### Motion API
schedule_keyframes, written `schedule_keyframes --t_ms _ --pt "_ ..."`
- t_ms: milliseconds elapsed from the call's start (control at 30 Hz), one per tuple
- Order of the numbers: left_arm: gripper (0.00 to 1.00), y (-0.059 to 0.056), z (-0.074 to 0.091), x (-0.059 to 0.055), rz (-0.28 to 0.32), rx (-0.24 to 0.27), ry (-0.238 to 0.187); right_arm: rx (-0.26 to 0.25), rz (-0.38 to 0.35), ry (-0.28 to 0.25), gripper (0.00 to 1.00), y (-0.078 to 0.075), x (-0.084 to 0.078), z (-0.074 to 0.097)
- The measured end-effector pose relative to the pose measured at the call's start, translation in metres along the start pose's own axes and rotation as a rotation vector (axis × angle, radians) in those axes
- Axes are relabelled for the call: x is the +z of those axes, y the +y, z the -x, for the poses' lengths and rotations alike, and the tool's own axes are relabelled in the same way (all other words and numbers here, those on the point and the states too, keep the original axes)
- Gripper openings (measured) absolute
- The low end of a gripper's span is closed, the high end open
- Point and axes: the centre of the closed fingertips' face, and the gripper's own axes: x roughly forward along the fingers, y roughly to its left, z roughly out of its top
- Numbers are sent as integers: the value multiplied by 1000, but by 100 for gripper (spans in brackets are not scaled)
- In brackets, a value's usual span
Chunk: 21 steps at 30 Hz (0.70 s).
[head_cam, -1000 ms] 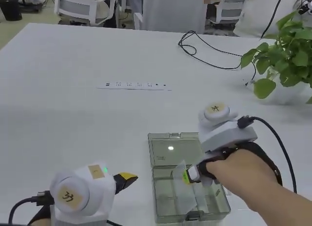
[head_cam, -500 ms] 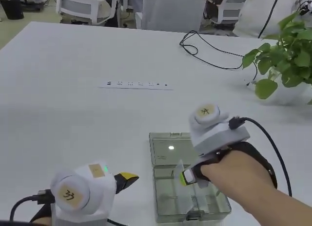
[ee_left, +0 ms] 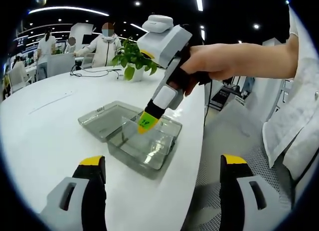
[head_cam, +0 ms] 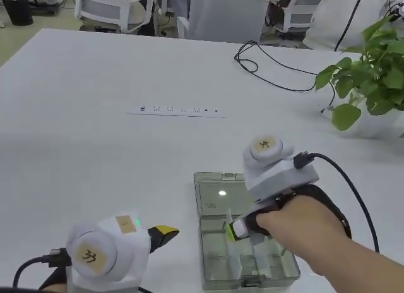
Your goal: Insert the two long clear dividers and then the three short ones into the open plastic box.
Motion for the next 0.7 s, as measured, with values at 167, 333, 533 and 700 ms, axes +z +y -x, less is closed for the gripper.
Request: schedule_keyframes --t_ms 167,333,533,700 --pt "97 0 0 2 1 -1 -6 20 -50 -14 7 -2 -1 2" --pt "96 1 0 2 4 0 -5 36 -93 -19 7 -4 -1 3" --pt "96 0 0 3 12 -1 -9 47 -121 -26 7 -5 -1 4" --pt "96 1 -1 2 12 1 -6 52 -124 -28 7 -4 0 3"
